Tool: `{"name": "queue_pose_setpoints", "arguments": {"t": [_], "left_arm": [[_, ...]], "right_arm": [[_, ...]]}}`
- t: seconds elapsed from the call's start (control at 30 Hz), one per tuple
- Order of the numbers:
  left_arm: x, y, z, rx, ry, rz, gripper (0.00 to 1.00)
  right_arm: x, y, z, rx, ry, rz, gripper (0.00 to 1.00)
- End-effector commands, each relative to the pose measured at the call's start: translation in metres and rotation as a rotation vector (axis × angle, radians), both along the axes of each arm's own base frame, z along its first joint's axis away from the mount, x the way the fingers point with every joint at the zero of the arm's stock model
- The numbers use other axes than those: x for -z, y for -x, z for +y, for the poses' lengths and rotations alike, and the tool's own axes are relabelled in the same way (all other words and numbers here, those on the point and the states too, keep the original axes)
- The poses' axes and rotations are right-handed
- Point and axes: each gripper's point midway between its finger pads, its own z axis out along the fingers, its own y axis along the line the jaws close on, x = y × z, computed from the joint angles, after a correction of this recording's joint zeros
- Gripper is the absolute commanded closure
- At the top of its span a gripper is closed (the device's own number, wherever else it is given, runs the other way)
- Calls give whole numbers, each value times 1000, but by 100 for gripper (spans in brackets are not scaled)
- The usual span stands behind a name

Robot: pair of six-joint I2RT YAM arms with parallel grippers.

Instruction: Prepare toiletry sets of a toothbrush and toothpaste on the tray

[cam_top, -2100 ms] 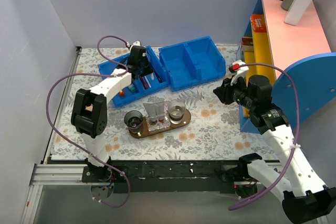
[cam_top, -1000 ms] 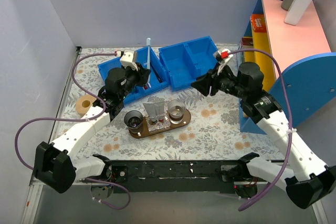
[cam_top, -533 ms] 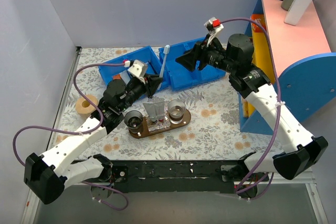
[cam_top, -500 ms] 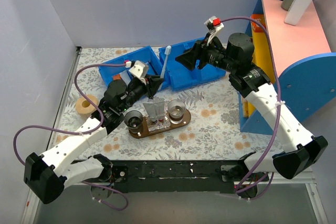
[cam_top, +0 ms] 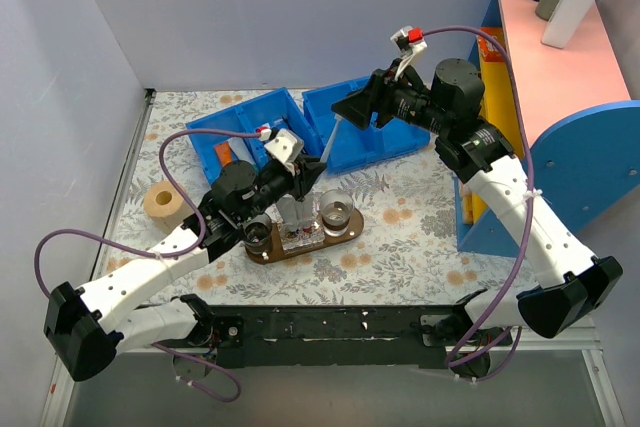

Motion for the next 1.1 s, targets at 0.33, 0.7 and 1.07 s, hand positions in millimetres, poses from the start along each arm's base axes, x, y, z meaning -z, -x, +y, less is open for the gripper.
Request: {"name": "queue_pose_setpoints", "arguments": {"t": [0.33,0.7,1.07], "left_arm": [[4,-8,5,-68,-16,-11,100],[8,-6,2,-59,-27,-11,100],[8,-5,2,-65,-26,-12,100]], "right_arm": [[6,13,5,-54,-47,-3,49],[-5,12,7,-61,-87,-35,50],[6,9,9,-59,-78,-18,72]]}}
